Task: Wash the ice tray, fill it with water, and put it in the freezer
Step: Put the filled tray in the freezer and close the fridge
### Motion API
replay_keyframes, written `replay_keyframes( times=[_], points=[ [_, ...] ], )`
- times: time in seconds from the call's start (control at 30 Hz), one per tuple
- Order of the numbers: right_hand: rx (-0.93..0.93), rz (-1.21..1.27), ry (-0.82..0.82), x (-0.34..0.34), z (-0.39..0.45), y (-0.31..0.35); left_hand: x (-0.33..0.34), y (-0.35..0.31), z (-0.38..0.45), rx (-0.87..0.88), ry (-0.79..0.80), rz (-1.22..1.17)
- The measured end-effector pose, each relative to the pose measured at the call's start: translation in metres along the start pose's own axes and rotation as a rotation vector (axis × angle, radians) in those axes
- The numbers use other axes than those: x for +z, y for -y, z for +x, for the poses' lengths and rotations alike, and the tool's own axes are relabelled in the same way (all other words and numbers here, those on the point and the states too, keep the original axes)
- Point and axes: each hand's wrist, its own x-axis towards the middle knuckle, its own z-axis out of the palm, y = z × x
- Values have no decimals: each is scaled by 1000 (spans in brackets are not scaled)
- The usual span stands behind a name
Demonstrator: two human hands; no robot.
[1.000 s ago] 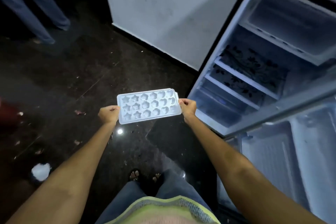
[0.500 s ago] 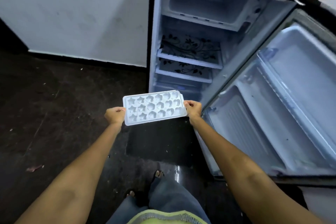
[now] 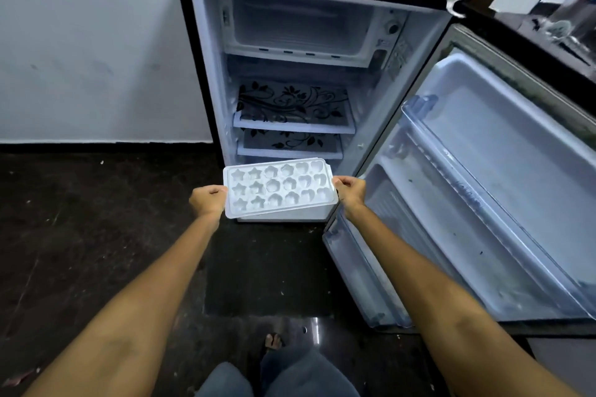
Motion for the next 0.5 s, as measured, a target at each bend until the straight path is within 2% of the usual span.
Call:
replay_keyframes(
  times=[0.5],
  points=[
    [-10,32,-125,17,55,61,31,-85,58,99,60,15]
  ],
)
